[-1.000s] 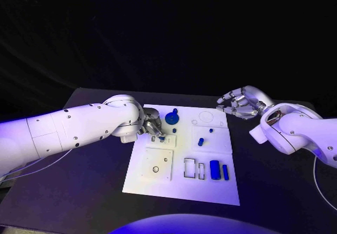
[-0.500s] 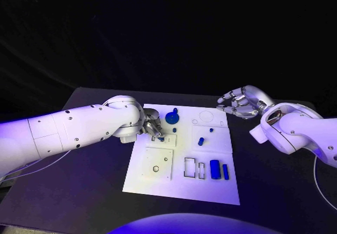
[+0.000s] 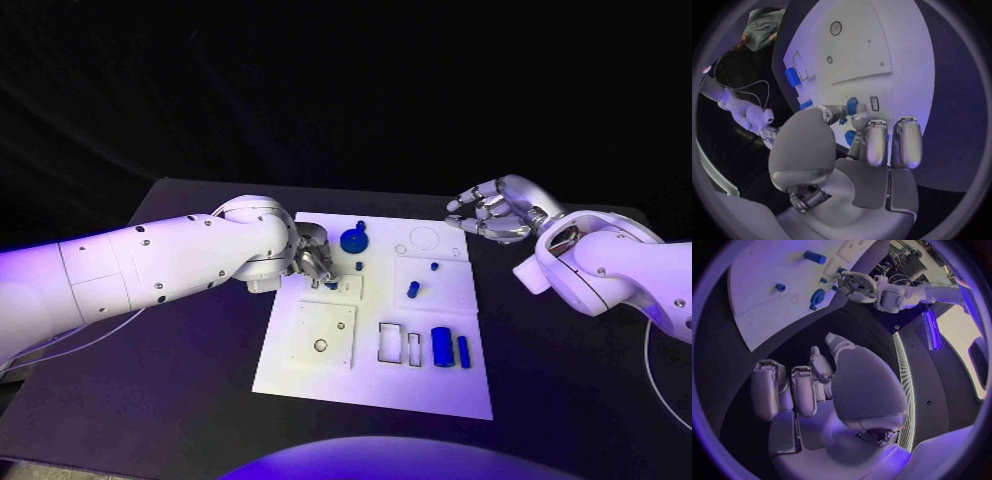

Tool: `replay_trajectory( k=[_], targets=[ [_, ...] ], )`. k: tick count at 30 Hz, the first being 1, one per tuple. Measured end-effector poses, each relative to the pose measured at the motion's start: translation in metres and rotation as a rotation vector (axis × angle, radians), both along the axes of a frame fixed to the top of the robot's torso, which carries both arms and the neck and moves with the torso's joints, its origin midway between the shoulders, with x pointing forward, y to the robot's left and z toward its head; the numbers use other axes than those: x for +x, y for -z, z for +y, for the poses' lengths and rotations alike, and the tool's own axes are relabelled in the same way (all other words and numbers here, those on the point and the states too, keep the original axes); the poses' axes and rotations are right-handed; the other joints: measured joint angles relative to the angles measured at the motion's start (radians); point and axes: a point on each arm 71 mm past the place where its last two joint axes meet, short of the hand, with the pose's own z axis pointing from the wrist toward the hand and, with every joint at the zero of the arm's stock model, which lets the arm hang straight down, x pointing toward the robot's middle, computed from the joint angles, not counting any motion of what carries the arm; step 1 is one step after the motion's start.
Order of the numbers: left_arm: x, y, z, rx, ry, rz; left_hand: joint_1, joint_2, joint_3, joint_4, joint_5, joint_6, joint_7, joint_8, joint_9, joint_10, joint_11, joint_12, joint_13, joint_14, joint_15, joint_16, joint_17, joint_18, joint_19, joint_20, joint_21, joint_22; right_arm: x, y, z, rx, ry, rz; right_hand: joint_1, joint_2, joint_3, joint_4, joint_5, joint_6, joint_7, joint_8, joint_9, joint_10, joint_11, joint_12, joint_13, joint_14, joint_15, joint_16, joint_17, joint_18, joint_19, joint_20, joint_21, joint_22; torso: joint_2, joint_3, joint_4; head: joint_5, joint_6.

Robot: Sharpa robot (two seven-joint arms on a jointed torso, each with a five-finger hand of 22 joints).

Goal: Assemble the parts on the task board

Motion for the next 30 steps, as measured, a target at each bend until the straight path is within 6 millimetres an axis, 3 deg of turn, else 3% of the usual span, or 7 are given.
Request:
replay_trajectory(
  k=[20, 30],
  targets=[
    [-0.0001, 0.0010, -0.0019, 0.010, 0.009, 0.007, -0.003, -0.003, 0.000, 0.000, 0.003, 0.006, -0.003, 0.000, 0.020, 0.006, 0.001, 0.005, 0.004, -0.001, -0.001, 0.000, 0.001, 0.000, 0.002, -0.002, 0.000, 0.001, -0.0003, 0.0008, -0.0003, -0.001, -0.001, 0.003, -0.005, -0.005, 0.004, 0.004, 0.006, -0.004, -0.004, 0.004, 0.000, 0.000, 0.000, 0.000, 0.000, 0.000, 0.000, 0.000, 0.000, 0.000, 0.000, 0.000, 0.000, 0.001, 0.000, 0.0008, -0.0007, 0.001, -0.003],
    [0.0010, 0.0028, -0.0043, 0.018, 0.011, 0.013, -0.055, 0.005, 0.004, 0.004, 0.003, 0.024, -0.015, 0.013, 0.030, 0.030, -0.009, 0.016, 0.022, 0.000, -0.008, 0.000, 0.001, 0.000, 0.011, -0.004, 0.004, 0.002, -0.0004, 0.0009, -0.0002, -0.001, -0.001, 0.003, -0.005, -0.005, 0.004, 0.004, 0.006, -0.004, -0.004, 0.004, 0.000, 0.000, 0.000, -0.004, -0.002, 0.000, 0.000, 0.000, 0.000, 0.000, -0.004, -0.004, -0.004, 0.001, 0.000, 0.0008, -0.0012, -0.001, -0.007]
  ],
)
